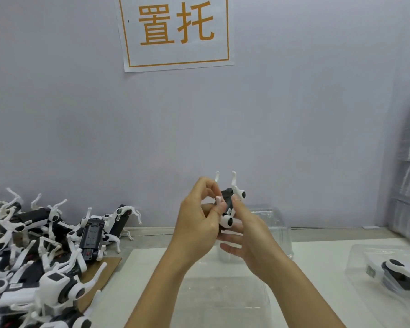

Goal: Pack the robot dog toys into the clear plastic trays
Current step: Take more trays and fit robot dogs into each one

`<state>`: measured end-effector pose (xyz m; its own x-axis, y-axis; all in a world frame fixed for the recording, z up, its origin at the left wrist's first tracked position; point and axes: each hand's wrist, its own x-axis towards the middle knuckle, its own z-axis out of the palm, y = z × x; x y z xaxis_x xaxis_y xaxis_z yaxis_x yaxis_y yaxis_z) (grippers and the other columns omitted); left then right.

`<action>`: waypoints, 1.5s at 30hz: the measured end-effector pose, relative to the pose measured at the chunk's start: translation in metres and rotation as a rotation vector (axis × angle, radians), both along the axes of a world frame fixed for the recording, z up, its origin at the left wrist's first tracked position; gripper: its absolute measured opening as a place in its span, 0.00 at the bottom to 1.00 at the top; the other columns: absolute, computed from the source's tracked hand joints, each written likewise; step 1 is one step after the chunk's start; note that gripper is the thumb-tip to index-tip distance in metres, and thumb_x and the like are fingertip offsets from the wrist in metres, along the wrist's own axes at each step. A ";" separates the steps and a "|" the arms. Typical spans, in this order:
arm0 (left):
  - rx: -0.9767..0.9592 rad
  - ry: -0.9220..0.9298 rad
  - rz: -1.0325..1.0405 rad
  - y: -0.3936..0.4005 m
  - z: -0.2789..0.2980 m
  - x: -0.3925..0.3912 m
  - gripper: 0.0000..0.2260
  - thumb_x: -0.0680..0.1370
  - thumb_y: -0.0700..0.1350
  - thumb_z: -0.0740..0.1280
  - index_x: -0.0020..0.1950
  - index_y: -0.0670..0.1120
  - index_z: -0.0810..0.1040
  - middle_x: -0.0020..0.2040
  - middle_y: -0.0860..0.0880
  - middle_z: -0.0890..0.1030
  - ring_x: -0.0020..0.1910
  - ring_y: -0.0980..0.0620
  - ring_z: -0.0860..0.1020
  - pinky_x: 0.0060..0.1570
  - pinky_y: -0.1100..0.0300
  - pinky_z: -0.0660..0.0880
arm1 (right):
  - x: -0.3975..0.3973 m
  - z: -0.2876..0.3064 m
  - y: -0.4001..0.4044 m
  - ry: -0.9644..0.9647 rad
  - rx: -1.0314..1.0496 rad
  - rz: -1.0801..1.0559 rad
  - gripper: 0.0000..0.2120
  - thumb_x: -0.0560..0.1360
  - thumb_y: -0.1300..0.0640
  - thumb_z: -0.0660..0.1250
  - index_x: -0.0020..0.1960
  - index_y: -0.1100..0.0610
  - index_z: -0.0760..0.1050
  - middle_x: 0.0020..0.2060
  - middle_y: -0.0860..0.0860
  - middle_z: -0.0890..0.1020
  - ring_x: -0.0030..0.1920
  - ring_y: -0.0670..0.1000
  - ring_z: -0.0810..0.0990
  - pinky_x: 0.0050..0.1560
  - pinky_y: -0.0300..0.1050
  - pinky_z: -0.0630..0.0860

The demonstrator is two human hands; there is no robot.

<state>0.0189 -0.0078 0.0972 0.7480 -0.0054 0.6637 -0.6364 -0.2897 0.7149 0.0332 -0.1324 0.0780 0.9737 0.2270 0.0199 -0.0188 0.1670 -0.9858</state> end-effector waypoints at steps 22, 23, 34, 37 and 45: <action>0.147 0.806 0.007 0.084 -0.083 0.024 0.07 0.80 0.42 0.66 0.55 0.50 0.81 0.54 0.52 0.84 0.53 0.52 0.80 0.45 0.65 0.73 | 0.003 0.011 -0.065 -0.285 -0.602 0.015 0.08 0.75 0.57 0.72 0.50 0.46 0.83 0.43 0.46 0.85 0.41 0.49 0.84 0.40 0.41 0.77; 0.044 0.798 -0.009 0.081 -0.088 0.026 0.07 0.80 0.40 0.67 0.54 0.48 0.82 0.52 0.51 0.85 0.53 0.51 0.81 0.45 0.64 0.73 | 0.001 0.012 -0.060 -0.290 -0.666 0.043 0.09 0.74 0.58 0.72 0.50 0.45 0.82 0.40 0.46 0.84 0.37 0.48 0.84 0.35 0.39 0.77; -0.447 0.826 -0.094 0.071 -0.096 0.025 0.08 0.73 0.41 0.67 0.42 0.41 0.86 0.43 0.41 0.84 0.38 0.48 0.82 0.37 0.59 0.78 | 0.003 -0.025 -0.002 -0.389 -1.043 0.142 0.17 0.72 0.59 0.70 0.57 0.45 0.74 0.53 0.46 0.73 0.40 0.47 0.79 0.36 0.38 0.75; -0.403 0.813 -0.062 0.069 -0.095 0.024 0.11 0.77 0.41 0.64 0.42 0.43 0.86 0.43 0.44 0.85 0.38 0.50 0.82 0.36 0.61 0.77 | 0.004 -0.029 -0.004 -0.388 -1.054 0.137 0.16 0.71 0.59 0.71 0.54 0.45 0.75 0.48 0.44 0.74 0.40 0.47 0.80 0.36 0.39 0.76; -0.348 0.778 -0.169 0.067 -0.093 0.021 0.11 0.67 0.50 0.72 0.44 0.44 0.85 0.42 0.47 0.83 0.42 0.51 0.81 0.47 0.56 0.75 | 0.004 -0.035 -0.003 -0.450 -1.082 0.060 0.16 0.69 0.56 0.73 0.55 0.45 0.78 0.47 0.43 0.76 0.44 0.46 0.78 0.42 0.40 0.76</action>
<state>0.0401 0.0594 0.0038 0.9975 -0.0495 -0.0514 0.0552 0.0804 0.9952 0.0373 -0.1358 0.0432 0.9151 0.3821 0.1286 0.3886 -0.7513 -0.5334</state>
